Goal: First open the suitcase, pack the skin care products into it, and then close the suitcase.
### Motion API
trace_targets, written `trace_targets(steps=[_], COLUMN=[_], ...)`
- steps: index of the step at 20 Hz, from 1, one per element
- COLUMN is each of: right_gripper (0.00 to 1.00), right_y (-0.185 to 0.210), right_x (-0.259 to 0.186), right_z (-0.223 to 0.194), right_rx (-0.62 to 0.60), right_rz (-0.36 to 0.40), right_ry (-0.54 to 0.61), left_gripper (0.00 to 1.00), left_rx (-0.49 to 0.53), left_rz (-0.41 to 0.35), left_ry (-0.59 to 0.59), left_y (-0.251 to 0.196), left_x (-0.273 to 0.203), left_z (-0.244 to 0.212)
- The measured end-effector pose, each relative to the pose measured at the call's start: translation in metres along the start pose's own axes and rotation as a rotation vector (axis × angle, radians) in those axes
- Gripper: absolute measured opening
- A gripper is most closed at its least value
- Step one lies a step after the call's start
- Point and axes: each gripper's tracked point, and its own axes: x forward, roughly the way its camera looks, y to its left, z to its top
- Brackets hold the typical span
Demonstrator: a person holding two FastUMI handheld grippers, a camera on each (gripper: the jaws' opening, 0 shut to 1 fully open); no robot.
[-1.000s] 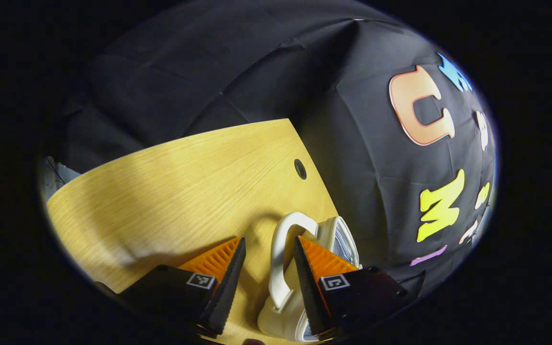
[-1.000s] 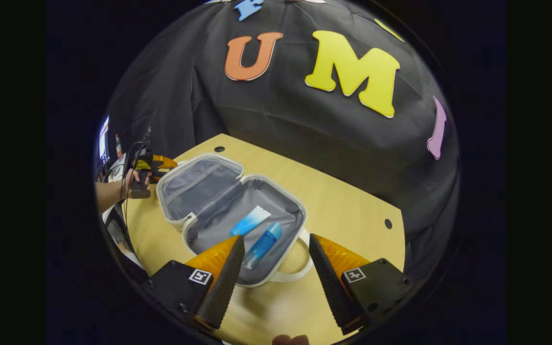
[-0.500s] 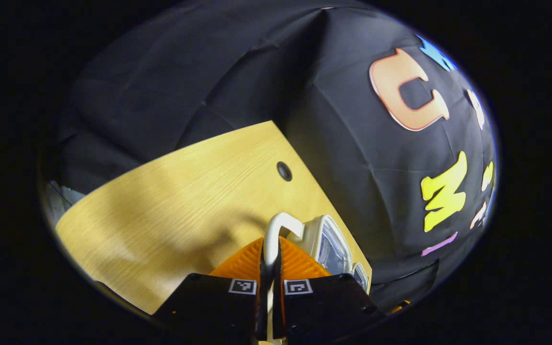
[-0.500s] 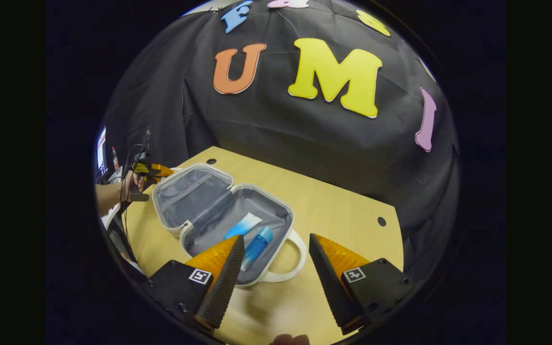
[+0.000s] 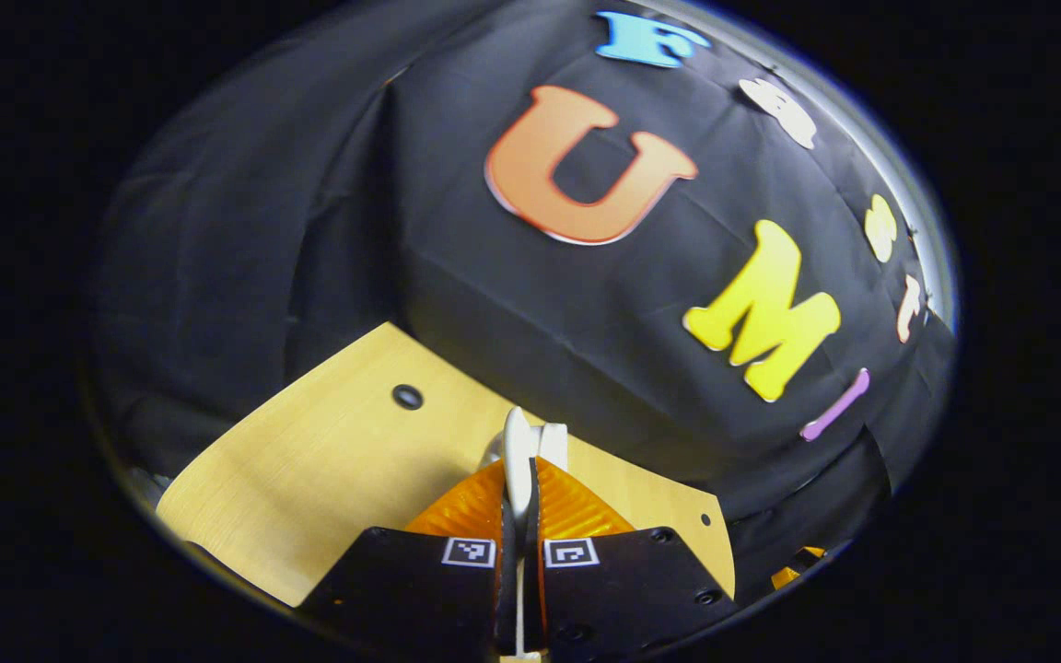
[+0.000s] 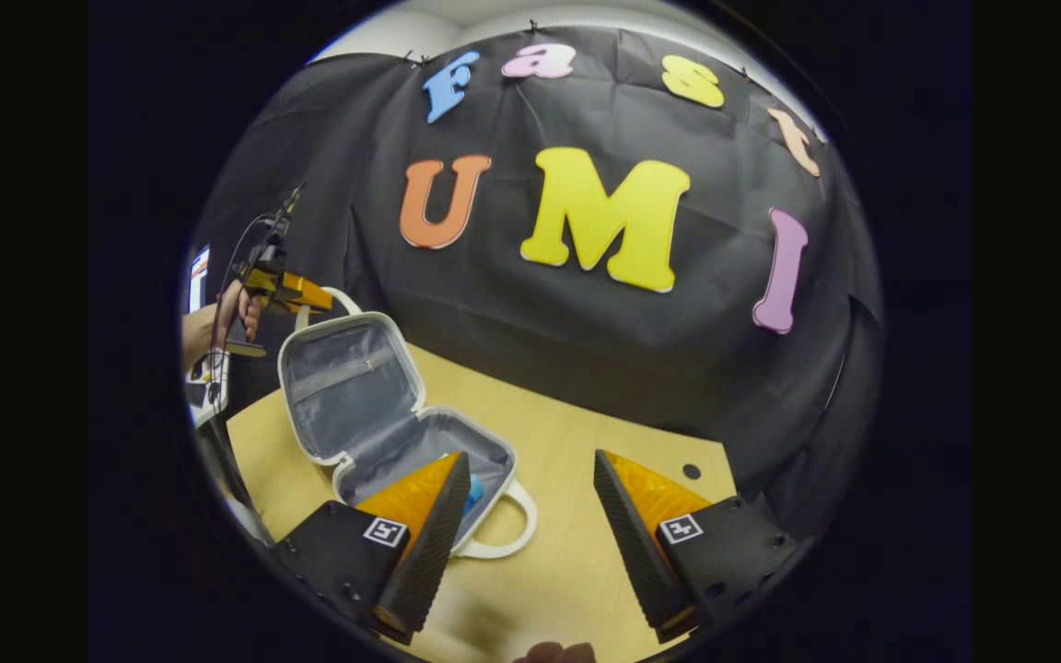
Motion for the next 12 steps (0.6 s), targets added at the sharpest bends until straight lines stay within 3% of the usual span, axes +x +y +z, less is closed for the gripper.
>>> trace_targets(steps=[6, 9, 12], right_gripper=[0.81, 0.81, 0.81], right_y=[-0.048, -0.082, -0.134], right_x=[-0.027, -0.034, -0.046], right_z=[0.006, -0.002, -0.021], right_rx=[0.010, 0.052, 0.092], right_rz=[-0.038, -0.071, -0.136], right_ry=[-0.090, -0.094, -0.074], left_gripper=[0.05, 0.05, 0.05], left_rx=[0.226, 0.278, 0.316], left_rz=[-0.058, -0.076, -0.107], left_ry=[0.033, 0.029, 0.102], left_y=[-0.140, -0.190, -0.233], left_x=[-0.010, -0.005, 0.010], left_z=[-0.054, -0.094, -0.159])
